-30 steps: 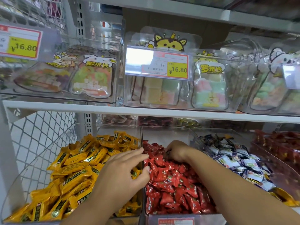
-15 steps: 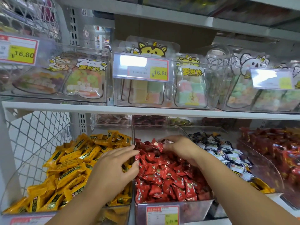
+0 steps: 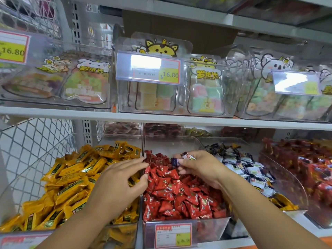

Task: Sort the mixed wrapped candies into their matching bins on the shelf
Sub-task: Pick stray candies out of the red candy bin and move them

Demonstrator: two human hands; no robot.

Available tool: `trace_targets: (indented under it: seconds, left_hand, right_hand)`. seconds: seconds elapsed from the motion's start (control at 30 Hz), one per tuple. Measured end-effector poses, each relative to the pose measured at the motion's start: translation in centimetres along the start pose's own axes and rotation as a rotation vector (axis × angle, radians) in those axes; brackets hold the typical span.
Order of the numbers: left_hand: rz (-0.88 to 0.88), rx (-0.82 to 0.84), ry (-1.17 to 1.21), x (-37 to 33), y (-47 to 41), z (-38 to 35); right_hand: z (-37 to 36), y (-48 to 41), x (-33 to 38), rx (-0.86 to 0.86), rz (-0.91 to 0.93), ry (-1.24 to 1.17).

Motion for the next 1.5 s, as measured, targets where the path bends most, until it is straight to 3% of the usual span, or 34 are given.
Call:
trace_targets:
  seconds: [0.1,0.2,0.27,0.33,0.47,0.7,0.77,0.83,0.87,0.93,1.0,1.07,1.2,1.3,1.5]
  left_hand:
    - [-0.001,0.003,-0.004,0.1,0.0,-0.1]
    - [-0.002,0.008,-0.006,0.3,-0.1,-0.2]
    - [-0.003,0.013,-0.016,0.4,-0.1,-0.3]
    - [-0.005,0.014,-0.018,0.5,-0.1,-0.4]
    - [-0.001,0.024,-0.005,0.5,-0.2,-0.5]
    - [0.019,0.047,-0.017,0.0,0.1,-0.3]
    - [0.023,0.053,-0.016,0.0,0.1,-0.3]
    - [0.03,0.056,-0.02,0.0,0.1,-0.2]
    - [0.032,0.054,-0.02,0.0,0.1,-0.2]
    - [0.03,0.051,-0.019,0.0,0.2,-0.2]
    - [0.022,0.051,-0.019,0.2,0.1,-0.2]
    - [0.015,0.047,-0.006,0.3,0.1,-0.2]
    - [0.007,0.053,-0.016,0.5,0.0,-0.2]
    - [0.003,0.059,-0.013,0.6,-0.1,-0.3]
    - [0.029,0.056,0.018,0.8,-0.2,-0.4]
  right_hand:
    - [1.4,0.3,1.3,-0.073,0.1,0.266]
    - [5.2,0.9,3.4,-0.25,0.279,0.711]
    - [8.7,1.3,3.2,-0.375,0.323,0.881]
    - [11.5,1.7,1.1,-0.383,0.224,1.006]
    - [13.1,1.6,-4.1,-0.209,-0.117,1.373]
    - [12.7,1.6,-3.2,-0.167,-0.179,1.314]
    - [12.1,1.9,-0.1,-0.258,-0.026,1.317]
    - [9.6,2.0,4.2,-0.276,0.166,1.16]
    - [7.4,1.9,5.5,-0.191,0.228,1.035]
    - [1.1,2.1,6.0,0.171,0.234,0.902]
    - [-4.7,2.1,3.8,0.517,0.18,0.996]
    - [-7.3,0.9,0.2,0.68,0.095,1.164]
    - [-3.9,-2.5,-0.7,0.635,-0.113,1.317]
    - [-0.5,-3.8,1.5,0.645,-0.234,1.298]
    - [-6.9,-8.1,1.6,0.583,0.096,1.193]
Point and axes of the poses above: each hand's wrist, its own y-axis away from the middle knuckle, its own z-axis out of the back of the hand, x = y × z, the point moved 4 cm from there along -y, towards the middle knuckle, and after that the axes turned 7 degrees about z, right-handed, at the moved point
